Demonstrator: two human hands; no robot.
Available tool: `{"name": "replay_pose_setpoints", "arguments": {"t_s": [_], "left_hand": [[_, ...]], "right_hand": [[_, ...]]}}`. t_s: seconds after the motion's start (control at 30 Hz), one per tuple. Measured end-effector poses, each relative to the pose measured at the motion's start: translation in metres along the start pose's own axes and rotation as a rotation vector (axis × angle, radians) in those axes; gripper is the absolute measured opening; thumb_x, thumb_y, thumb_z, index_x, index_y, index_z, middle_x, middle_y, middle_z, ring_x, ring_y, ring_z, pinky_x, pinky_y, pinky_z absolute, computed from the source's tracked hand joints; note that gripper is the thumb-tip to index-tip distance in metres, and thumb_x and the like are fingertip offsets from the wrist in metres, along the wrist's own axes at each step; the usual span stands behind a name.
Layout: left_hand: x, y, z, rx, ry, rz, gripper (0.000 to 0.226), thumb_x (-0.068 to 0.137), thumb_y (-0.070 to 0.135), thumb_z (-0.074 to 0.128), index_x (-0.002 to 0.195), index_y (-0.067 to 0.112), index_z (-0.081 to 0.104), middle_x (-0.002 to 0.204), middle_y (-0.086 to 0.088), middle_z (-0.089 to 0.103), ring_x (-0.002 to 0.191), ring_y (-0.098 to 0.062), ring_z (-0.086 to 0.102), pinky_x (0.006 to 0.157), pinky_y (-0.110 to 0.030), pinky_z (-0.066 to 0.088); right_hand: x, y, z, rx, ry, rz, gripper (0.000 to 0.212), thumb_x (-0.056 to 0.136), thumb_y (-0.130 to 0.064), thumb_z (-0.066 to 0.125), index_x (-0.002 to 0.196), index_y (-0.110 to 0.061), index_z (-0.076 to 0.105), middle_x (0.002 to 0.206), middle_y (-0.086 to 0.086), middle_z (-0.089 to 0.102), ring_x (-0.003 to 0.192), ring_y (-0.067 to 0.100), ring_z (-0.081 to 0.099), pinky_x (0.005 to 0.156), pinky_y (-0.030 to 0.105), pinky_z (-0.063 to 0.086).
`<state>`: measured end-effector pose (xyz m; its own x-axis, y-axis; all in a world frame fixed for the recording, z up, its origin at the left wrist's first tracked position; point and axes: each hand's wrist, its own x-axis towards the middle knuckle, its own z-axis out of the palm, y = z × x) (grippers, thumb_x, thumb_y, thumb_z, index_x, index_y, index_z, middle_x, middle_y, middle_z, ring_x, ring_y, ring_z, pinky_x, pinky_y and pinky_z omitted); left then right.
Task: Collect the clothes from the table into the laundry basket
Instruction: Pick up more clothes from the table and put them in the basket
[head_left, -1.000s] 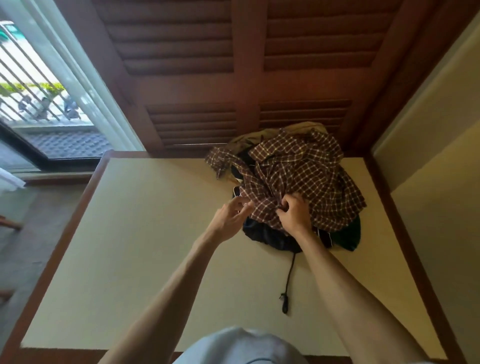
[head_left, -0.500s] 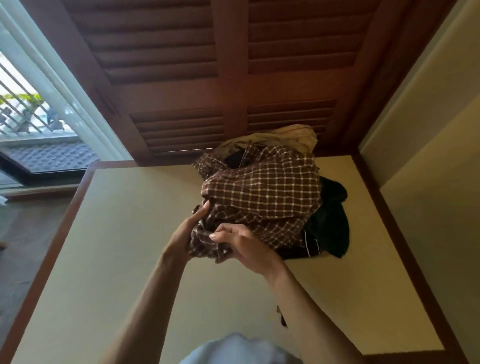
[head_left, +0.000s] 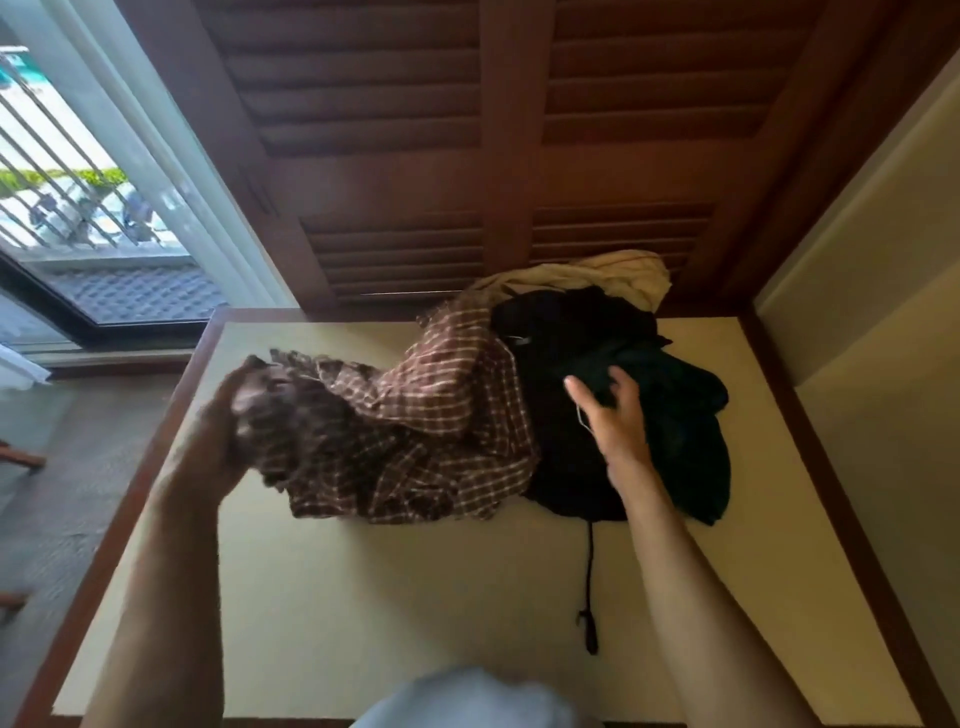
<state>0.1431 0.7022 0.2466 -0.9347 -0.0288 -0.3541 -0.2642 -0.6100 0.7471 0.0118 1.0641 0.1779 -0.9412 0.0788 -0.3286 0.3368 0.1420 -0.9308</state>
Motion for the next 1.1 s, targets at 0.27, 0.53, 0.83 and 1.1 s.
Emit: {"name": "replay_pose_setpoints", "arguments": {"t_s": [0.27,0.53,0.83,1.1], "left_hand": [[0.070,-0.104,0.059,1.270,0.388,-0.069,0.091,0.085,0.075,0.056,0.157,0.050,0.007,0.167,-0.022,0.003,0.150,-0.048,0.018,0.119,-0.060,0.026],[0.112,-0.158,0.022,1.579,0.308,-0.258,0.086,0.086,0.080,0.043,0.153,0.058,-0.006,0.154,-0.002,-0.047,0.147,-0.050,-0.025,0.115,-0.074,0.017],[0.080,-0.154,-0.030,1.610,0.541,-0.349,0.092,0.087,0.079,0.045,0.149,0.058,-0.019,0.158,-0.001,-0.043,0.147,-0.048,-0.028,0.112,-0.078,0.006],[0.080,-0.129,0.014,1.622,0.632,-0.319,0.076,0.098,0.065,0.036,0.160,0.036,0.001,0.165,-0.021,-0.019,0.147,-0.050,-0.025,0.110,-0.077,-0.004]], "right_hand": [[-0.043,0.049,0.141,-0.654,-0.641,-0.090,0.090,0.081,-0.056,0.062,0.157,-0.033,0.019,0.160,0.003,0.037,0.146,0.028,0.035,0.119,0.050,0.029],[0.023,0.060,0.043,-1.234,-0.173,-0.281,0.094,0.080,-0.060,0.071,0.156,-0.037,0.020,0.169,0.008,-0.004,0.154,0.035,-0.010,0.115,0.069,-0.001],[0.035,0.045,0.006,-1.091,0.138,-0.149,0.032,0.088,-0.028,0.067,0.118,-0.019,0.064,0.133,0.004,0.060,0.123,0.033,0.049,0.101,0.055,0.032],[-0.022,0.018,0.059,-0.914,0.064,-0.515,0.023,0.076,-0.036,0.059,0.079,-0.014,0.065,0.087,0.009,0.070,0.090,0.037,0.064,0.087,0.047,0.041]]}}
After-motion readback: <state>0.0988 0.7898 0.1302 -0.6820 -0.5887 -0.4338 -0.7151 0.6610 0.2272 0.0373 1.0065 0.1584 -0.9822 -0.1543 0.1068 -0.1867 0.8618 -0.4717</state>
